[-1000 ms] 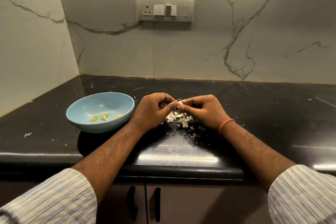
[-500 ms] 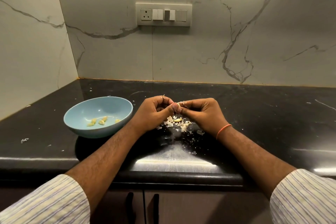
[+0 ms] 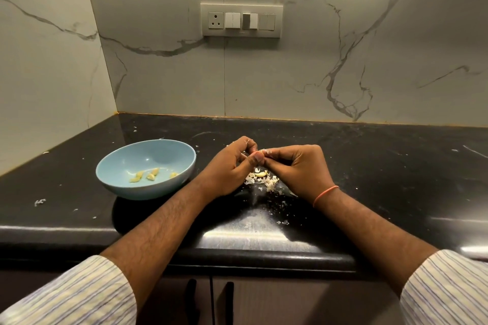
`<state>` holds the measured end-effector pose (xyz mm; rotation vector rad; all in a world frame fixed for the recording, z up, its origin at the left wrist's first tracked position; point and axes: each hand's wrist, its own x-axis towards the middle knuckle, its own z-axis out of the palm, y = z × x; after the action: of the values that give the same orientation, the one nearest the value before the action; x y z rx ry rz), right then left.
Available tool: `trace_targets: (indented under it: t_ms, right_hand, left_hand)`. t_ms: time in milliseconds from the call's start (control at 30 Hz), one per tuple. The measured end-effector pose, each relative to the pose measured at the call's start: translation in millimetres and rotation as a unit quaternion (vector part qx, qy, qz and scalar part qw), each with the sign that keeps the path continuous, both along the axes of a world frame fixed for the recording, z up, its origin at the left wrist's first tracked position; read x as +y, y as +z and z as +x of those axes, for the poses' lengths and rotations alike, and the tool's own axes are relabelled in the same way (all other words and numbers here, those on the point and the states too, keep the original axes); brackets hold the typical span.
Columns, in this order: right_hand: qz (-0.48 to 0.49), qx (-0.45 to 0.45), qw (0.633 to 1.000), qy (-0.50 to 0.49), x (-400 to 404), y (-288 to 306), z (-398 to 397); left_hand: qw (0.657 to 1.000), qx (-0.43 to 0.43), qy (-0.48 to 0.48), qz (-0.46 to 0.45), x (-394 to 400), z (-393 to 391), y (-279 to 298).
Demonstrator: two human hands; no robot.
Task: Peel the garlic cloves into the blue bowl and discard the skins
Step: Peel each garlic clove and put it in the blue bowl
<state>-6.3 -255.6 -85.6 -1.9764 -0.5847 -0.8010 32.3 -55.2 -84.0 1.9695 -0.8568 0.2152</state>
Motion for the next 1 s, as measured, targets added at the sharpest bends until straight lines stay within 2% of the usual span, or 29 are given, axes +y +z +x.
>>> trace_targets:
  t_ms: [133, 333, 500, 700, 1000]
  right_hand:
    - [-0.039, -0.047, 0.998, -0.034, 1, 0, 0]
    - [-0.112, -0.117, 0.980, -0.113, 0, -2, 5]
    - [-0.097, -0.067, 0.988, -0.100, 0, -1, 8]
    - [-0.091, -0.017, 0.992, -0.084, -5, -1, 8]
    - [-0.166, -0.035, 0.983, -0.072, -7, 1, 3]
  left_hand:
    - [1.000, -0.002, 0.010, 0.016, -3, -1, 0]
    - [0.999, -0.011, 0.031, -0.018, -3, -5, 3]
    - [0.995, -0.027, 0.043, -0.081, 2, -3, 2]
    - [0.996, -0.048, 0.037, -0.067, 3, -5, 2]
    - [0.992, -0.086, 0.077, -0.054, 6, -8, 2]
